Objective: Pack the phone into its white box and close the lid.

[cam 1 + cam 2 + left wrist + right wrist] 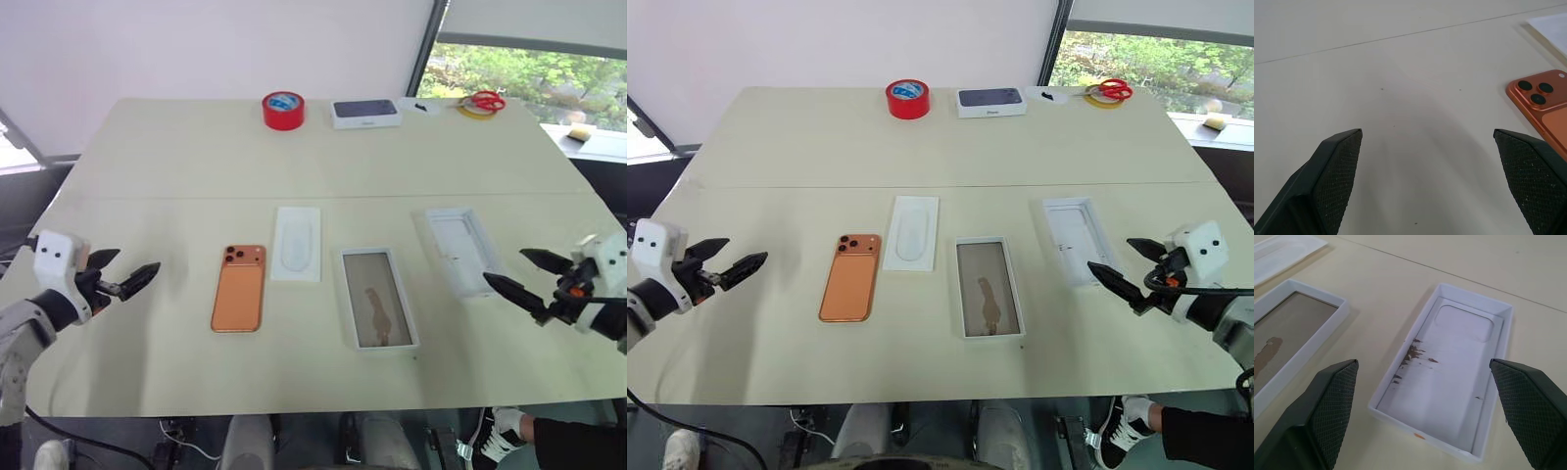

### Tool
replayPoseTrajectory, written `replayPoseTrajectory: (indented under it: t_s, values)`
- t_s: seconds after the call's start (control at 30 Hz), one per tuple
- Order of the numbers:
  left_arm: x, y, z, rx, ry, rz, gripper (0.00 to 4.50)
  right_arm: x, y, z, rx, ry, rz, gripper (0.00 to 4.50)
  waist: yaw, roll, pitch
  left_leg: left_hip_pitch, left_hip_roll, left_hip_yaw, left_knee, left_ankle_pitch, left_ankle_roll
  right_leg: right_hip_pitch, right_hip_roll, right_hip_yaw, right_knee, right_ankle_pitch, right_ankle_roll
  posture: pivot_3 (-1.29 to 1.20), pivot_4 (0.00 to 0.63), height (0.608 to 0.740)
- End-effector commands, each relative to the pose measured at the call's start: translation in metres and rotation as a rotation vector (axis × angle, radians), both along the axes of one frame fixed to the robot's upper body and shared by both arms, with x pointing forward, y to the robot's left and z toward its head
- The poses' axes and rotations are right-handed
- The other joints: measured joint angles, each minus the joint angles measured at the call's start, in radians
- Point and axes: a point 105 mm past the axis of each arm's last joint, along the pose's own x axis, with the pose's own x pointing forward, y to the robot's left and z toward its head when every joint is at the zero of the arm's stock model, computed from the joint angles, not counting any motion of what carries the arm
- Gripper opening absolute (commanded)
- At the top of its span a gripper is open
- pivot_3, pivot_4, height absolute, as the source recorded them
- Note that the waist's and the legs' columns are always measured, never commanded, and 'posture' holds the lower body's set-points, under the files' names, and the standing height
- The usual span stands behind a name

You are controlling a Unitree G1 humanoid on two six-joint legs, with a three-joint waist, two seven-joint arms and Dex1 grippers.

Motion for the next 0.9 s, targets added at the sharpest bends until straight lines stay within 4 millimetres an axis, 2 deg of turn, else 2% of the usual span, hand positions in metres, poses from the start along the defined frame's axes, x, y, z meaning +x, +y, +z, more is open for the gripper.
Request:
replayPoseTrajectory:
  t_s: [0.03, 0.27, 0.4, 0.57, 0.7, 0.8, 0.9]
  values:
    - [0.003, -0.004, 0.014, 0.026, -0.051, -0.017, 4.50, 0.002, 0.004, 0.013, -0.015, -0.050, 0.026, 4.48, 0.001, 0.000, 0.000, 0.000, 0.000, 0.000, 0.000, 0.000, 0.000, 0.000, 0.000, 0.000, 0.000, 0.000, 0.000, 0.00, 0.150, 0.730]
    - [0.001, -0.005, 0.014, 0.023, -0.053, -0.018, 4.50, 0.006, 0.010, 0.017, -0.012, -0.071, 0.045, 4.48, 0.000, 0.000, 0.000, 0.000, 0.000, 0.000, 0.000, 0.000, 0.000, 0.000, 0.000, 0.000, 0.000, 0.000, 0.000, 0.00, 0.150, 0.730]
    - [0.002, -0.017, 0.013, 0.009, -0.057, -0.048, 4.50, 0.008, 0.017, 0.017, -0.013, -0.069, 0.071, 4.48, -0.001, 0.000, 0.000, 0.000, 0.000, 0.000, 0.000, 0.000, 0.000, 0.000, 0.000, 0.000, 0.000, 0.000, 0.000, 0.00, 0.150, 0.730]
    - [0.006, -0.055, 0.011, -0.040, -0.067, -0.144, 4.50, 0.016, 0.033, 0.024, -0.006, -0.100, 0.117, 4.48, 0.001, 0.000, 0.000, 0.000, 0.000, 0.001, 0.000, 0.000, 0.000, 0.000, 0.000, 0.000, 0.000, 0.000, 0.000, 0.00, 0.150, 0.730]
    - [0.018, -0.115, 0.012, -0.123, -0.071, -0.296, 4.50, 0.024, 0.055, 0.026, -0.008, -0.125, 0.164, 4.48, 0.003, 0.000, 0.000, 0.000, 0.000, 0.001, 0.001, 0.000, 0.000, 0.001, 0.001, 0.000, 0.000, 0.000, 0.000, 0.00, 0.150, 0.730]
    - [0.024, -0.149, 0.012, -0.146, -0.046, -0.370, 4.50, 0.030, 0.070, 0.027, -0.010, -0.144, 0.189, 4.48, 0.001, 0.000, 0.000, 0.000, 0.000, 0.001, 0.002, 0.000, 0.000, 0.002, 0.001, 0.000, 0.000, 0.000, 0.000, 0.00, 0.150, 0.730]
    - [0.041, -0.164, 0.005, -0.152, 0.016, -0.310, 4.50, 0.032, 0.077, 0.029, -0.007, -0.162, 0.205, 4.48, 0.001, 0.000, 0.000, 0.000, -0.001, 0.001, 0.001, 0.000, 0.000, 0.001, 0.001, 0.000, 0.001, 0.000, 0.001, 0.00, 0.150, 0.730]
